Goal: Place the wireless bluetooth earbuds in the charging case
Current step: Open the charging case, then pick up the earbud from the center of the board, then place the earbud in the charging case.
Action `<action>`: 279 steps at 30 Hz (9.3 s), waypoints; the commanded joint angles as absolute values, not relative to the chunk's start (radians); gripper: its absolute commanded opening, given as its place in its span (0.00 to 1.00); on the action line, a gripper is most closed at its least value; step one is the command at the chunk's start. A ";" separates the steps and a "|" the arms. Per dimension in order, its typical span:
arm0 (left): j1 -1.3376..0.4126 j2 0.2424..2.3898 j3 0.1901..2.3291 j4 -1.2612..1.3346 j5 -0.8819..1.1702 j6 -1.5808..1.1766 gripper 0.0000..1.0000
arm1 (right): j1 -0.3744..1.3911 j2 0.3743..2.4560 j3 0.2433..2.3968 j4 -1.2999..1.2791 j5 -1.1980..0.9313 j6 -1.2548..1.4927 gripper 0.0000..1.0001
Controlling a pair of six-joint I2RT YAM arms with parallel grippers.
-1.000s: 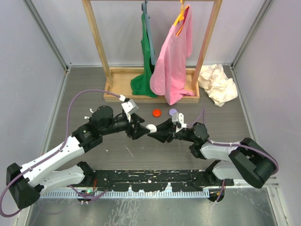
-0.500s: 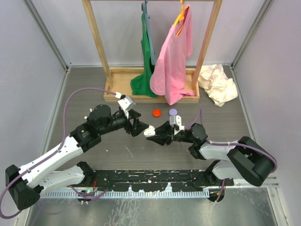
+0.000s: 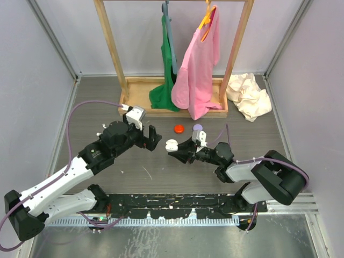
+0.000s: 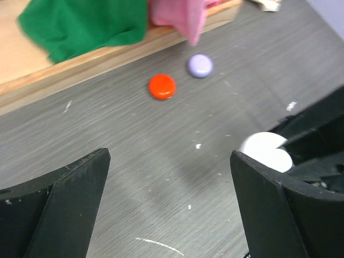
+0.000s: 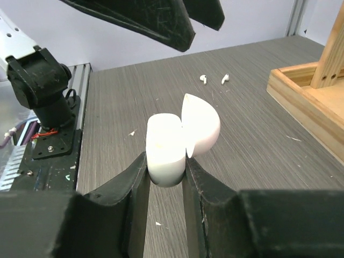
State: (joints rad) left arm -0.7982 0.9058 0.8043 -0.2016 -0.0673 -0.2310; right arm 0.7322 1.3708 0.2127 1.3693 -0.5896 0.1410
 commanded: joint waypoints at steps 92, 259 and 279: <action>0.161 1.879 1.252 -0.684 -0.272 -0.913 0.34 | 0.735 1.416 0.217 1.532 -0.596 0.141 0.06; -1.230 1.278 0.847 0.079 -0.888 -0.647 0.59 | 0.735 1.494 0.121 1.692 -0.249 0.030 0.06; -0.806 1.165 0.881 -0.424 -0.791 -0.796 0.68 | 0.736 1.494 0.121 1.692 -0.244 0.026 0.06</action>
